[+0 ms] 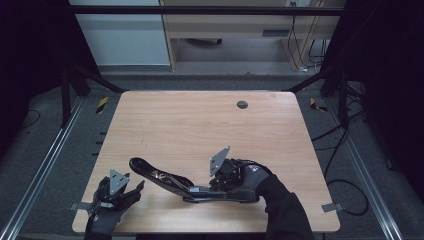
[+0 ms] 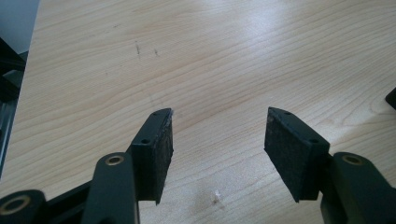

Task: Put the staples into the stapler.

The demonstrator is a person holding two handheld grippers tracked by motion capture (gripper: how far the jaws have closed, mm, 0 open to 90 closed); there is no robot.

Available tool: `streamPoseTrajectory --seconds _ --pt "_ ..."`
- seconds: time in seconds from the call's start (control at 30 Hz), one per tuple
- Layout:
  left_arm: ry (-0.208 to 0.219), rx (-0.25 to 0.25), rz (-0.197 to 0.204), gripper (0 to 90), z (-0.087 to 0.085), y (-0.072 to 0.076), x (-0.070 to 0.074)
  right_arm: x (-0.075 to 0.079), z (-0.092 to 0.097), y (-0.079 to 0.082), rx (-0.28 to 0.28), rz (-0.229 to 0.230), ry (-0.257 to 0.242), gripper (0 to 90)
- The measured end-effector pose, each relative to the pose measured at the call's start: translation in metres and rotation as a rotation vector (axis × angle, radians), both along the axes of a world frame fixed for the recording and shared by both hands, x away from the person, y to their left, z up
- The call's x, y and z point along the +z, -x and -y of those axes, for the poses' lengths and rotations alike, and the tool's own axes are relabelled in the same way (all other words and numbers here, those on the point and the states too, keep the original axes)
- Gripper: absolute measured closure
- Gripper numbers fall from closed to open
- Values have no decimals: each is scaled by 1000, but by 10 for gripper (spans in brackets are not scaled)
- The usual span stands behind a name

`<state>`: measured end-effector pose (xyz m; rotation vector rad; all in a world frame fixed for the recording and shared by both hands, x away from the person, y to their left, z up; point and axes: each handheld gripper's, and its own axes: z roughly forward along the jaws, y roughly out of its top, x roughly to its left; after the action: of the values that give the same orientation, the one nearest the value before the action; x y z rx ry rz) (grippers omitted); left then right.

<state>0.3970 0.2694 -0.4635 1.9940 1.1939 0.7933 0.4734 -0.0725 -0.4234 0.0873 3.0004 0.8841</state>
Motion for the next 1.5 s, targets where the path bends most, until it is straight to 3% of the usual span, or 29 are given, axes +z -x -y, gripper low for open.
streamPoseTrajectory --seconds 1.5 --pt "5 2 -3 416 0 0 -1 -9 -6 -3 18 -3 48 779"
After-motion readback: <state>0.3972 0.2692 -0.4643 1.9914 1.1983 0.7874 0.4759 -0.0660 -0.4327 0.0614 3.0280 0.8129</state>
